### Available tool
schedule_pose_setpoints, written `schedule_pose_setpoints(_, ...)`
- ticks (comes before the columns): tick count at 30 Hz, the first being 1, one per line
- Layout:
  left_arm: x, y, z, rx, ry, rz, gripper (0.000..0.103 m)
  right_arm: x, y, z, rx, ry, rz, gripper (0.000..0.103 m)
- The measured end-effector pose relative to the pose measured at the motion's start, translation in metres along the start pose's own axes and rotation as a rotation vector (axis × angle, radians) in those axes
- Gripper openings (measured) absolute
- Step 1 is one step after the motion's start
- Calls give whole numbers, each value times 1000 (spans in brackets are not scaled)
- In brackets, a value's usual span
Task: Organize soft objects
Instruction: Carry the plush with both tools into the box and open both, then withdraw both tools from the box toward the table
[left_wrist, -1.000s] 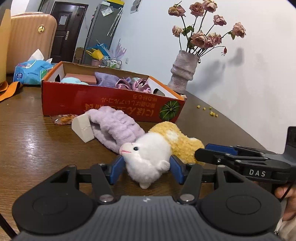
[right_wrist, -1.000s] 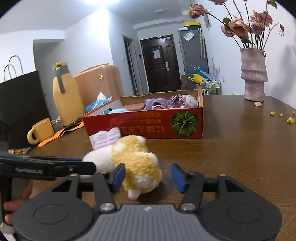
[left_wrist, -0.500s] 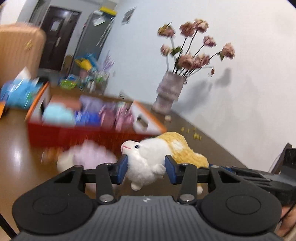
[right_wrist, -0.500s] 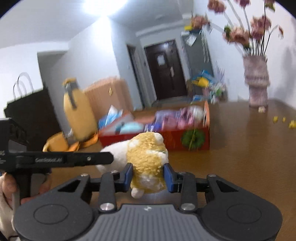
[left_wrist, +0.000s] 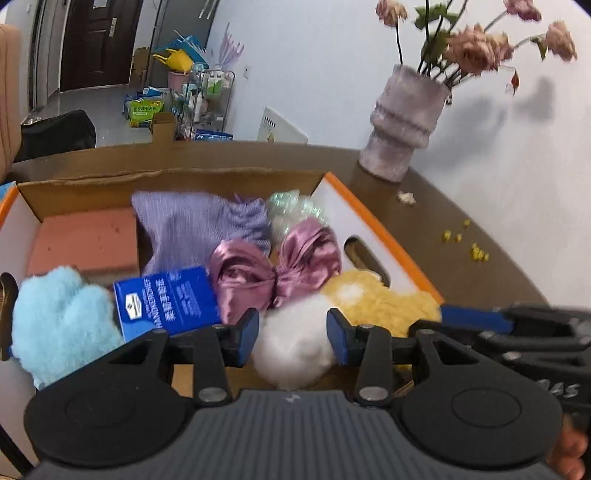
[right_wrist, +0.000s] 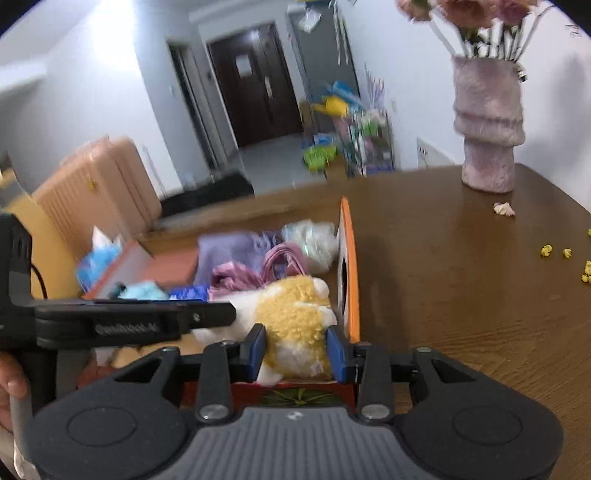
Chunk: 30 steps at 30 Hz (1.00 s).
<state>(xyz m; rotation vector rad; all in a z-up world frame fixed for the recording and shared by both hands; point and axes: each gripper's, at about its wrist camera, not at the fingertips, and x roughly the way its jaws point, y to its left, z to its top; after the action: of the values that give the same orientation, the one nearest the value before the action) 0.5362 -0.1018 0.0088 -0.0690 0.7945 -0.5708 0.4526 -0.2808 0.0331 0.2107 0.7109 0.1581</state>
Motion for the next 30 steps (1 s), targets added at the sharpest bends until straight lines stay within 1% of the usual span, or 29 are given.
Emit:
schedule_pose_setpoints(1, -3, 3, -4, 0, -25, -1, 42, -2, 4, 0, -33, -16, -11, 39)
schedule_pose_setpoints(3, -8, 6, -6, 6, -56, 4, 43, -12, 9, -4, -88, -86, -48, 39)
schedule_pose_setpoints(4, -11, 7, -6, 10, -65, 4, 43, -15, 11, -4, -106, -115, -53, 33)
schedule_pose_setpoints(5, -13, 8, -5, 10, -75, 4, 43, -16, 14, -5, -129, -128, -37, 11)
schedule_pose_setpoints(6, -16, 8, -5, 10, -83, 8, 43, -14, 16, -3, -145, -117, -21, 3)
schedule_pose_setpoints(7, -18, 7, -3, 14, -84, 13, 43, -10, 18, 1, -158, -100, -9, 3)
schedule_pose_setpoints(9, -19, 3, 0, 24, -84, 26, 43, 4, 22, 2, -175, -50, -13, 3)
schedule_pose_setpoints(11, -26, 2, 0, 26, -91, 42, 43, 16, 20, 6, -144, -18, -10, 3)
schedule_pose_setpoints(14, -45, 5, -4, 29, -105, 86, 46, 23, 17, 6, -104, 27, -9, 3)
schedule_pose_setpoints(15, -55, 5, -6, 36, -119, 102, 48, 22, 17, 4, -101, 27, -9, 3)
schedule_pose_setpoints(17, -79, 7, -11, 52, -155, 129, 51, 13, 16, 2, -82, 29, -4, 11)
schedule_pose_setpoints(18, -91, 8, -14, 58, -169, 149, 52, 7, 16, 1, -72, 22, 2, 12)
schedule_pose_setpoints(19, -106, 8, -16, 71, -186, 166, 52, -2, 17, 0, -68, 10, 9, 12)
schedule_pose_setpoints(22, -145, 2, -25, 97, -235, 228, 59, -39, 19, 2, -77, -51, 5, 13)
schedule_pose_setpoints(24, -175, -4, -34, 119, -288, 271, 68, -66, 22, 5, -88, -95, 6, 14)
schedule_pose_setpoints(25, -193, -8, -42, 127, -326, 292, 71, -80, 24, 5, -97, -119, 5, 17)
schedule_pose_setpoints(27, -222, -16, -57, 129, -404, 329, 87, -113, 30, 1, -129, -187, -3, 38)
schedule_pose_setpoints(28, -237, -22, -67, 121, -457, 363, 90, -126, 33, -3, -148, -225, -8, 65)
schedule_pose_setpoints(29, -248, -27, -77, 119, -500, 389, 94, -141, 36, -10, -176, -283, -15, 90)
schedule_pose_setpoints(30, -258, -33, -88, 123, -534, 407, 99, -156, 40, -21, -208, -358, -24, 97)
